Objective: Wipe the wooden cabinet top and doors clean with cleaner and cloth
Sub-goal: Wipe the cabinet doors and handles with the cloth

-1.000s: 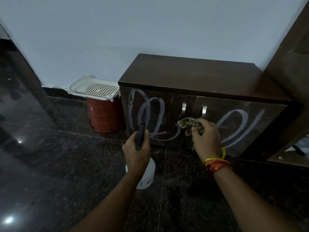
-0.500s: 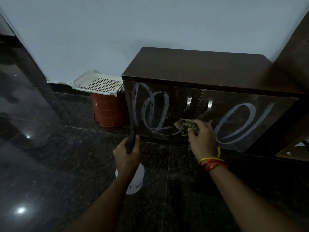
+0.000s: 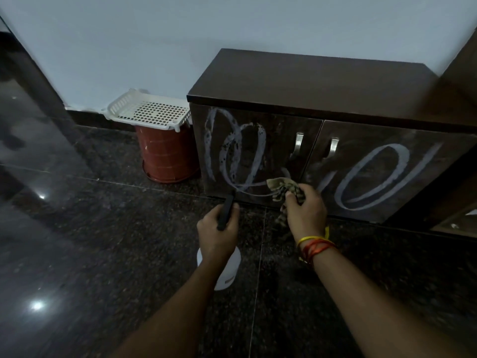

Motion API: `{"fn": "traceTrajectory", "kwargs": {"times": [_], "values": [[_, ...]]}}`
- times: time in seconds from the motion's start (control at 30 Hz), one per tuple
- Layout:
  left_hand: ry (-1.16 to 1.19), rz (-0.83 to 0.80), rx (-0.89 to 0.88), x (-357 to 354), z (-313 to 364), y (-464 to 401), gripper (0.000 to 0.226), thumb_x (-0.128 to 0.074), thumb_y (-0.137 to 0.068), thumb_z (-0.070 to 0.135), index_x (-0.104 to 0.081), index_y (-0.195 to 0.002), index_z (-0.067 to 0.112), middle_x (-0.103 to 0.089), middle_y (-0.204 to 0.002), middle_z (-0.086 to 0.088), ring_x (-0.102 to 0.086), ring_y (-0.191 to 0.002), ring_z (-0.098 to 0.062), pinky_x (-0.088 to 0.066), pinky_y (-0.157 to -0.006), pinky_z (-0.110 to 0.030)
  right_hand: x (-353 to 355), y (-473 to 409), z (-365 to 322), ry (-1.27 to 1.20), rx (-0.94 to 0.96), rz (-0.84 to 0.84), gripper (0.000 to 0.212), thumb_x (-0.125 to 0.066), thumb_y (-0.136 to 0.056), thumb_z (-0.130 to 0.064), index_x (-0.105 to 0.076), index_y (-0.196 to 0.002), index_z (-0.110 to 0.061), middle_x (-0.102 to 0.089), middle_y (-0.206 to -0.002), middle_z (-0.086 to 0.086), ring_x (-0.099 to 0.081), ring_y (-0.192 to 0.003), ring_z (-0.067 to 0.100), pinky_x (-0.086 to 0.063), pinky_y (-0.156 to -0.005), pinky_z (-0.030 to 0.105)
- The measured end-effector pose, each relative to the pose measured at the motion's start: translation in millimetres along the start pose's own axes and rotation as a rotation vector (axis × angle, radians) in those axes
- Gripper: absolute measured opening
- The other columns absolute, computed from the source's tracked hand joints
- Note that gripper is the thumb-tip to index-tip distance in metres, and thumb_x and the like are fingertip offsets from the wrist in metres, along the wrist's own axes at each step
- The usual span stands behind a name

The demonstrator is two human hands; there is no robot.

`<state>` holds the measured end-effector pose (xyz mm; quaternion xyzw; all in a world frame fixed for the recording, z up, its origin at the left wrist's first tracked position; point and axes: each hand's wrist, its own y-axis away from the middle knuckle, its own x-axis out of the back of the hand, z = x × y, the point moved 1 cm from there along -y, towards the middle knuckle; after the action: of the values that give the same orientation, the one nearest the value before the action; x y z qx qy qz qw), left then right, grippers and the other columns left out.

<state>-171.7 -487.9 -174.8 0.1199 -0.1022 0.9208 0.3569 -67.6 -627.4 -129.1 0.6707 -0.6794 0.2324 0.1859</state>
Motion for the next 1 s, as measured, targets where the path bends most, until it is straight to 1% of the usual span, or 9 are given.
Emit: {"fn": "traceTrajectory", "kwargs": {"times": [0.1,0.23,0.33,0.43,0.53,0.67,0.73,0.83,1.0], "values": [[-0.068,-0.107,-0.113,-12,0,5,0.035,-0.063,-0.095,0.033,-0.055,-0.065,0.018,-0.045,-0.050,0.004,-0.039,-0.043,-0.011,-0.027,-0.043,-0.018,0,0,11,-0.040,-0.123,0.009,0.026,-0.057,-0.090,-0.028,-0.062,-0.112,-0.015,-0.062,-0.111,0.013,-0.057,-0.103,0.032,-0.048,-0.090,0.039],[-0.309,-0.258,-0.320,-12,0,-3,0.023,-0.064,-0.092,0.033,-0.062,-0.077,0.016,-0.055,-0.059,0.007,-0.049,-0.049,-0.009,-0.031,-0.048,-0.023,10,-7,27,-0.064,-0.254,0.092,0.029,-0.055,-0.092,-0.029,-0.061,-0.115,-0.013,-0.063,-0.112,0.016,-0.058,-0.101,0.034,-0.049,-0.086,0.037],[-0.429,-0.303,-0.420,-6,-4,-12,0.017,-0.066,-0.090,0.032,-0.066,-0.087,0.015,-0.064,-0.072,-0.003,-0.059,-0.061,-0.021,-0.036,-0.056,-0.027,16,-15,36,-0.078,-0.311,0.124,0.029,-0.054,-0.093,-0.027,-0.060,-0.116,-0.010,-0.062,-0.114,0.018,-0.057,-0.103,0.034,-0.043,-0.081,0.032],[-0.508,-0.340,-0.440,-4,-9,-16,0.022,-0.066,-0.089,0.035,-0.067,-0.097,0.014,-0.069,-0.083,-0.008,-0.064,-0.071,-0.027,-0.044,-0.059,-0.032,18,-19,39,-0.095,-0.356,0.134,0.028,-0.053,-0.093,-0.026,-0.060,-0.114,-0.008,-0.062,-0.114,0.018,-0.057,-0.102,0.034,-0.040,-0.077,0.031],[-0.587,-0.369,-0.435,-2,-15,-20,0.025,-0.066,-0.088,0.037,-0.066,-0.100,0.014,-0.069,-0.090,-0.009,-0.066,-0.078,-0.028,-0.045,-0.064,-0.033,15,-22,39,-0.145,-0.410,0.131,0.026,-0.053,-0.094,-0.026,-0.059,-0.114,-0.010,-0.062,-0.112,0.016,-0.058,-0.099,0.033,-0.039,-0.075,0.030],[-0.643,-0.406,-0.488,4,-16,-28,0.044,-0.068,-0.086,0.037,-0.063,-0.126,0.018,-0.071,-0.109,-0.010,-0.067,-0.094,-0.030,-0.050,-0.075,-0.036,9,-23,42,-0.171,-0.456,0.124,0.029,-0.052,-0.094,-0.027,-0.058,-0.116,-0.010,-0.061,-0.115,0.016,-0.057,-0.103,0.033,-0.040,-0.079,0.031],[-0.681,-0.418,-0.507,8,-16,-34,0.043,-0.068,-0.086,0.037,-0.063,-0.124,0.018,-0.070,-0.108,-0.011,-0.067,-0.094,-0.031,-0.050,-0.075,-0.037,5,-23,42,-0.178,-0.478,0.120,0.030,-0.053,-0.093,-0.028,-0.058,-0.116,-0.011,-0.061,-0.115,0.016,-0.057,-0.102,0.032,-0.039,-0.077,0.030],[-0.707,-0.395,-0.524,14,-15,-43,0.037,-0.068,-0.086,0.036,-0.065,-0.114,0.012,-0.069,-0.102,-0.013,-0.067,-0.088,-0.034,-0.050,-0.071,-0.040,-2,-24,36,-0.224,-0.468,0.102,0.028,-0.055,-0.092,-0.030,-0.059,-0.114,-0.013,-0.061,-0.112,0.013,-0.055,-0.092,0.028,-0.038,-0.075,0.029],[-0.664,-0.343,-0.530,20,-10,-54,0.030,-0.069,-0.085,0.031,-0.065,-0.105,0.009,-0.069,-0.096,-0.014,-0.066,-0.083,-0.035,-0.053,-0.068,-0.044,-12,-34,12,-0.310,-0.317,0.145,0.022,-0.062,-0.087,-0.025,-0.061,-0.103,-0.010,-0.063,-0.100,0.009,-0.060,-0.093,0.027,-0.048,-0.078,0.033]]}}
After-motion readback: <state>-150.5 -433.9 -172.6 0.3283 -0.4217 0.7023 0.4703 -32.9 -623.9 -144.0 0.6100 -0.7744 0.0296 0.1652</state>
